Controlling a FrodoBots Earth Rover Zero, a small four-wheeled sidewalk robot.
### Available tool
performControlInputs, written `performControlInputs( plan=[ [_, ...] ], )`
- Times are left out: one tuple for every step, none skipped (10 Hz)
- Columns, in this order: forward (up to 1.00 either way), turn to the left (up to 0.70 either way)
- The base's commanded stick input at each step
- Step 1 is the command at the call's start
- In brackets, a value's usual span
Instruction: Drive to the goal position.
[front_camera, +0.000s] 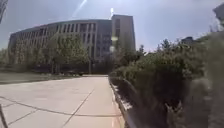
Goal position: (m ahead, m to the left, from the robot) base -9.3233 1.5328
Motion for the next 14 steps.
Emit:
performControlInputs(
  plan=[
    [0.5,0.5],
    [0.5,0.5],
    [0.5,0.5],
    [0.5,0.5],
    [0.5,0.5],
    [0.5,0.5],
    [0.5,0.5],
    [0.5,0.5],
    [0.5,0.5],
    [0.5,0.5],
    [0.5,0.5],
    [0.5,0.5],
    [0.5,0.5],
    [0.5,0.5]
  ],
)
